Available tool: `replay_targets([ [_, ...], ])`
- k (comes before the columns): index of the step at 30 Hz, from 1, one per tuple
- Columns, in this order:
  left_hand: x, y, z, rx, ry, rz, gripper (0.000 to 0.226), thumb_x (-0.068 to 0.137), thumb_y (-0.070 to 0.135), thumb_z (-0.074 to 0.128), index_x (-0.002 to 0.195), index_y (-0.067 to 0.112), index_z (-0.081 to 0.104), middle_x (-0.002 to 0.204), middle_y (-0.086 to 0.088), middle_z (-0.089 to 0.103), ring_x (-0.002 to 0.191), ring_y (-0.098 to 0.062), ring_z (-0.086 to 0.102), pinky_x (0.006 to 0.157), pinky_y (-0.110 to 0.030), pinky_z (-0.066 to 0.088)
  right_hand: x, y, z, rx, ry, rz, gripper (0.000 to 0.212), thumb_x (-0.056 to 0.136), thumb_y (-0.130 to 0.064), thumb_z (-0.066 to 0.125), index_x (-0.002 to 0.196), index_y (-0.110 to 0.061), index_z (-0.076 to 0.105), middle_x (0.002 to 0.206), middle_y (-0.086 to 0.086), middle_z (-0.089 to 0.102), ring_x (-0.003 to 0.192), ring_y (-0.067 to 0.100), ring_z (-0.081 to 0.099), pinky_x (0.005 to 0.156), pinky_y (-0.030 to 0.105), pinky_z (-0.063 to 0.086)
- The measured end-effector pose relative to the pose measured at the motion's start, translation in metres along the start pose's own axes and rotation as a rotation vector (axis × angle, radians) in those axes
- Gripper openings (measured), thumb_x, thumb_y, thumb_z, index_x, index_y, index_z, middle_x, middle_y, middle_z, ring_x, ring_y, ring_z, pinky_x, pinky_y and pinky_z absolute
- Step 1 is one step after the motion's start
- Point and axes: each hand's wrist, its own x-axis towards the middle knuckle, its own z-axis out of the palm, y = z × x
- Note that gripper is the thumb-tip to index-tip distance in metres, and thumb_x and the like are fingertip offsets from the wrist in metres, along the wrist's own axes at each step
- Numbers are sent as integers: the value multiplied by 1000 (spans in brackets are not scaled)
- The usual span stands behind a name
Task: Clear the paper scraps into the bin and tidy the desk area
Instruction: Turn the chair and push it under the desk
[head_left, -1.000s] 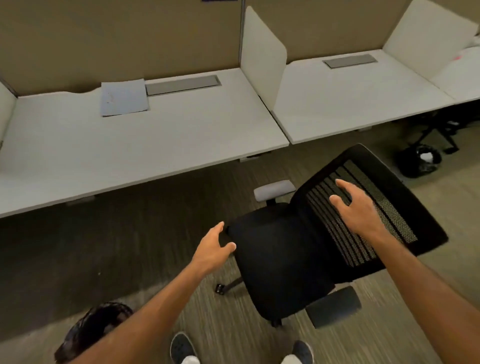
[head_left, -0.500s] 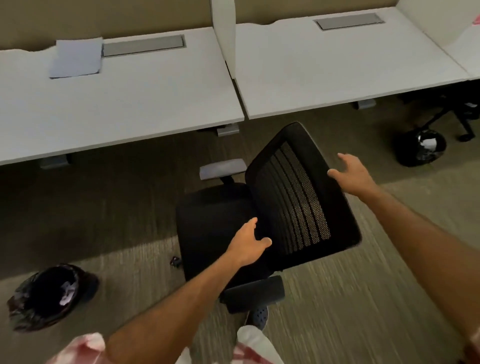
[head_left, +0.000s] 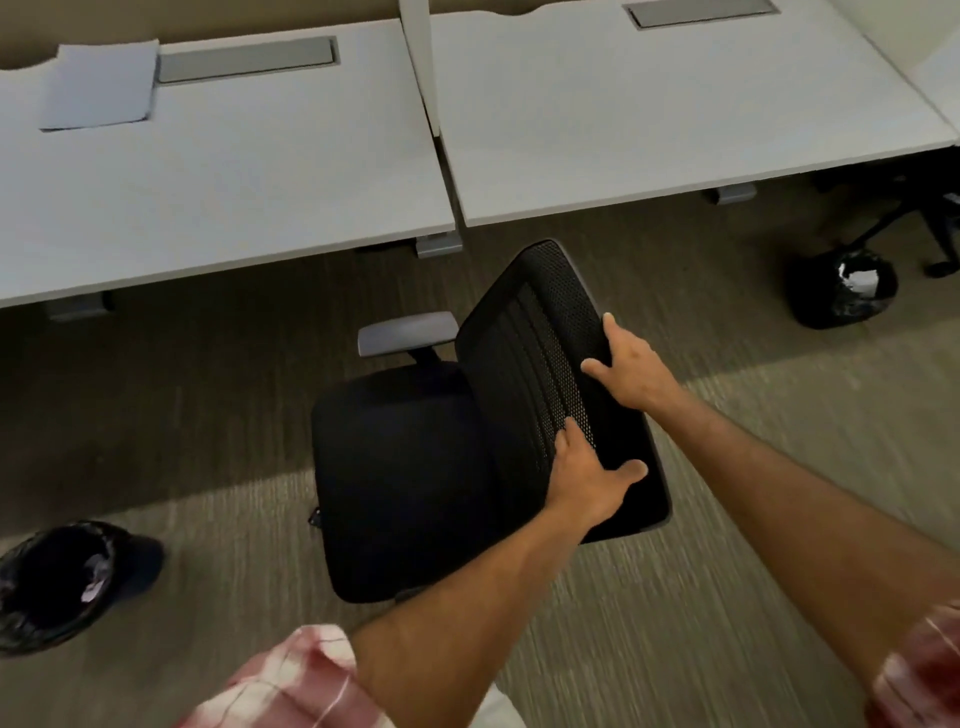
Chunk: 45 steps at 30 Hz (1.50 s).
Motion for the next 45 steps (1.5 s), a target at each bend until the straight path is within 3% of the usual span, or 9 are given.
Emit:
replay_targets([
  [5, 28, 36, 30, -15, 87, -111, 132, 72, 58, 78, 155, 15, -14, 165, -15, -8, 152, -33, 2, 117, -49, 24, 35, -8, -5, -61, -81, -30, 112, 86, -41, 73, 158, -14, -9, 159, 18, 26, 139, 39, 40, 108, 49, 39],
  [12, 52, 42, 29, 82, 105, -122, 137, 66, 42, 83, 153, 15, -19, 162, -24, -10, 150, -43, 4, 118, -53, 25, 63, -17, -1, -178, -106, -83, 136, 75, -40, 84, 152, -21, -27, 160, 21, 12, 122, 46, 54, 97, 52, 50],
  [14, 55, 38, 18, 76, 66, -110, 136, 67, 38, 82, 153, 15, -20, 163, -23, -11, 150, -42, 2, 118, -52, 25, 69, -22, 1, -178, -98, -123, 137, 75, -43, 83, 152, -17, -26, 164, 21, -5, 133, 47, 45, 105, 52, 45],
  [18, 56, 30, -8, 101, 11, -94, 137, 66, 35, 83, 153, 16, -21, 163, -21, -12, 151, -40, 2, 117, -50, 24, 76, -35, 6, -303, -41, -191, 125, 81, -52, 73, 154, -7, -18, 164, 16, -21, 152, 41, -2, 121, 55, 23],
  [21, 54, 21, -24, 111, -7, -95, 141, 65, 37, 86, 153, 17, -21, 163, -21, -11, 151, -39, 6, 118, -51, 25, 75, -46, 15, -514, 48, -311, 106, 87, -61, 54, 157, -9, -7, 166, 14, -18, 152, 35, -18, 123, 56, 6],
  [26, 46, -7, -59, 186, -28, -86, 143, 63, 39, 88, 153, 17, -21, 164, -19, -8, 150, -38, 12, 118, -49, 27, 75, -70, 28, -722, 1, -458, 80, 90, -68, 26, 158, -26, 15, 167, 8, -13, 151, 34, -21, 122, 57, -6],
  [37, 3, -104, -167, 240, -74, -74, 140, 57, 29, 86, 154, 32, -15, 164, -8, 1, 149, -31, 17, 114, -48, 34, 38, -163, 90, -629, -79, -413, 82, 91, -71, 25, 156, -21, 27, 169, 5, 5, 149, 41, -22, 120, 59, -9],
  [40, -16, -135, -203, 213, -78, -62, 133, 59, 24, 83, 154, 38, -9, 158, -5, 17, 137, -29, 34, 108, -48, 41, 20, -193, 111, -599, -99, -396, 81, 91, -70, 26, 154, -18, 32, 168, 7, 10, 150, 41, -21, 120, 59, -9],
  [45, -55, -189, -258, 172, -71, -50, 120, 61, 15, 77, 155, 41, 7, 154, 1, 25, 128, -24, 43, 102, -44, 46, -13, -237, 147, -567, -176, -421, 78, 94, -68, 22, 153, -18, 34, 167, 6, 15, 151, 37, -18, 119, 58, -11],
])
